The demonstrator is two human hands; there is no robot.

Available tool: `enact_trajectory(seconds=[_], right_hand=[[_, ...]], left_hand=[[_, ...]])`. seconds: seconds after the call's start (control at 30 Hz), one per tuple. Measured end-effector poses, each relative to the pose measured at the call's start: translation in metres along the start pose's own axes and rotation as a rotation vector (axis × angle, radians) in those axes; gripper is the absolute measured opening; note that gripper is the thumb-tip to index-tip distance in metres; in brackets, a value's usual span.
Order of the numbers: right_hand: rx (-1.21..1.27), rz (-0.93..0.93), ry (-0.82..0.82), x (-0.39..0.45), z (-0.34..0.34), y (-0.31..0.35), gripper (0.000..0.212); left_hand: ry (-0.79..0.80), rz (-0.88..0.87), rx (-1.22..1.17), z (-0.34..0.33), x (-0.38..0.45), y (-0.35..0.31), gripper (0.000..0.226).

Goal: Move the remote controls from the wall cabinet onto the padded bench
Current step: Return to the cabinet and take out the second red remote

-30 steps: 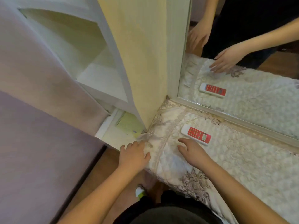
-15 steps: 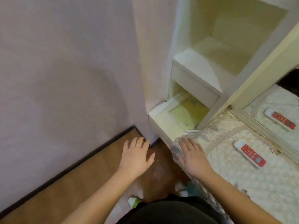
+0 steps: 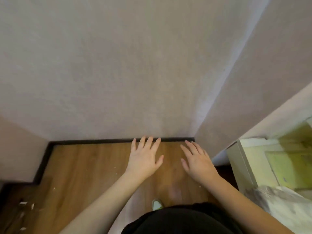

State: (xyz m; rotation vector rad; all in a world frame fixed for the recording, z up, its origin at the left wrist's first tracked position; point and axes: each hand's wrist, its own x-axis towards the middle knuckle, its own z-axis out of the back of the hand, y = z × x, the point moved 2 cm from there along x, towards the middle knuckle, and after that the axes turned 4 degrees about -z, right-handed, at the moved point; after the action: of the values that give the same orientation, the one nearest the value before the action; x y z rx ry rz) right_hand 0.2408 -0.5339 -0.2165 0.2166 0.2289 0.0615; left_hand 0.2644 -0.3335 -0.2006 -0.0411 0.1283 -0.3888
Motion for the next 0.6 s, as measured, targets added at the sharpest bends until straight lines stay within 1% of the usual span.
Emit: enact_trajectory(seconds=[0.13, 0.3, 0.5, 0.6], right_hand=[[-0.065, 0.170, 0.019, 0.030, 0.005, 0.044, 0.054], [-0.094, 0.372, 0.095, 0.068, -0.001, 0.106, 0.054], [-0.111, 0.603, 0.177, 0.106, -0.010, 0.184, 0.054], [-0.147, 0.746, 0.202, 0.124, -0.011, 0.219, 0.055]], left_hand=[[-0.003, 0.184, -0.015, 0.004, -0.026, 0.046, 0.064], [-0.027, 0.417, -0.071, 0.007, -0.063, 0.092, 0.062], [0.019, 0.608, -0.112, 0.001, -0.098, 0.121, 0.064], [0.019, 0.742, -0.139, 0.001, -0.110, 0.135, 0.065]])
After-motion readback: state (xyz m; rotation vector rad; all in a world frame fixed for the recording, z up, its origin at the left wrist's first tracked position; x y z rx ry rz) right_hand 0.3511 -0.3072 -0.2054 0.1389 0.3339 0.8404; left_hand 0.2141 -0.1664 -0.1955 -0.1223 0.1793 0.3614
